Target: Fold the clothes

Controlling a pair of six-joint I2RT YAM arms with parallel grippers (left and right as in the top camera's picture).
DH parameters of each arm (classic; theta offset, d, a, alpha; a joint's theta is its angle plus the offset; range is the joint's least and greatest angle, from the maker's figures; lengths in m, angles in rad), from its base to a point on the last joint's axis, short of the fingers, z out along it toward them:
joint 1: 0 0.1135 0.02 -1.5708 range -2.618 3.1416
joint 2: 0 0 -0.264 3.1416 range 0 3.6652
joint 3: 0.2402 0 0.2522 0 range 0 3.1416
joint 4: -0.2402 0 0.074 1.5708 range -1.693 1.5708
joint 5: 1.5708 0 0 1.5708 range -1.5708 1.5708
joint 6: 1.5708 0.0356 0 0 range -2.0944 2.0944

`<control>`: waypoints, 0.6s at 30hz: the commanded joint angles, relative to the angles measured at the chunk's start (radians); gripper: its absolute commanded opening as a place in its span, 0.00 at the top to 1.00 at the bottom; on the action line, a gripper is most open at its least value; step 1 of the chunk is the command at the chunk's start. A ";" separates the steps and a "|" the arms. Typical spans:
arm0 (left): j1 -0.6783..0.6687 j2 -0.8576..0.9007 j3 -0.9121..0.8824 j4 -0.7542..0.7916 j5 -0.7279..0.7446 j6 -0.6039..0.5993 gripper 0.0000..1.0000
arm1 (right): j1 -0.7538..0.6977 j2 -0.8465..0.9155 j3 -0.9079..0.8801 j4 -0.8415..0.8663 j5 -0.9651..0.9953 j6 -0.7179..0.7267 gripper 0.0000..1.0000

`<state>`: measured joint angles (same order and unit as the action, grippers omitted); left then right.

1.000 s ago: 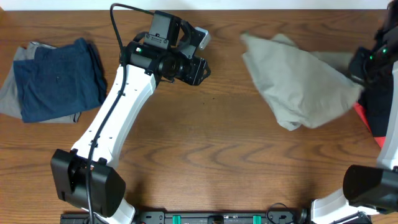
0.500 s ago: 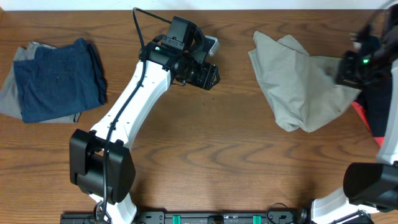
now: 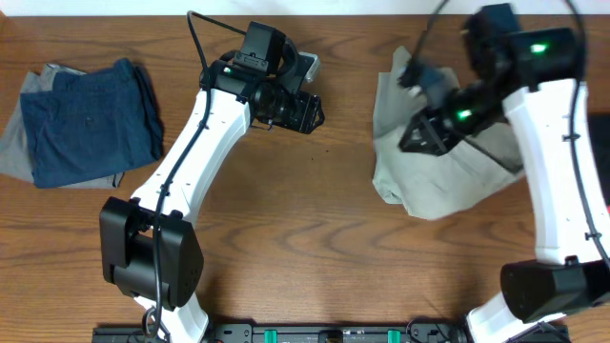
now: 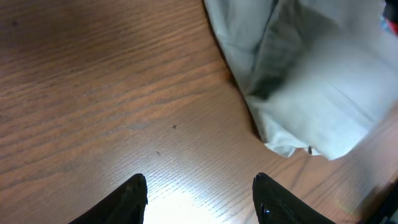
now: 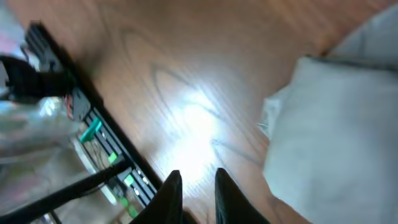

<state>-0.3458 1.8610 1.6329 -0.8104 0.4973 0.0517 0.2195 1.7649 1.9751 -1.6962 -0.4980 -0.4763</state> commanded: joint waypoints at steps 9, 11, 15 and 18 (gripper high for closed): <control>-0.009 -0.007 0.006 -0.001 0.153 -0.006 0.36 | 0.033 -0.005 0.001 0.106 0.756 0.583 0.74; -0.021 -0.005 0.005 0.005 0.153 -0.006 0.32 | -0.014 -0.005 0.001 0.121 0.795 0.659 0.70; -0.055 0.005 0.005 0.037 0.150 -0.053 0.29 | -0.130 -0.005 0.001 0.124 0.753 0.707 0.51; -0.087 0.019 0.005 0.084 0.146 -0.086 0.27 | -0.204 -0.005 0.001 0.115 0.687 0.707 0.50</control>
<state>-0.4042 1.8610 1.6329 -0.7509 0.6243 0.0097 0.0689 1.7649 1.9751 -1.5742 0.1879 0.1486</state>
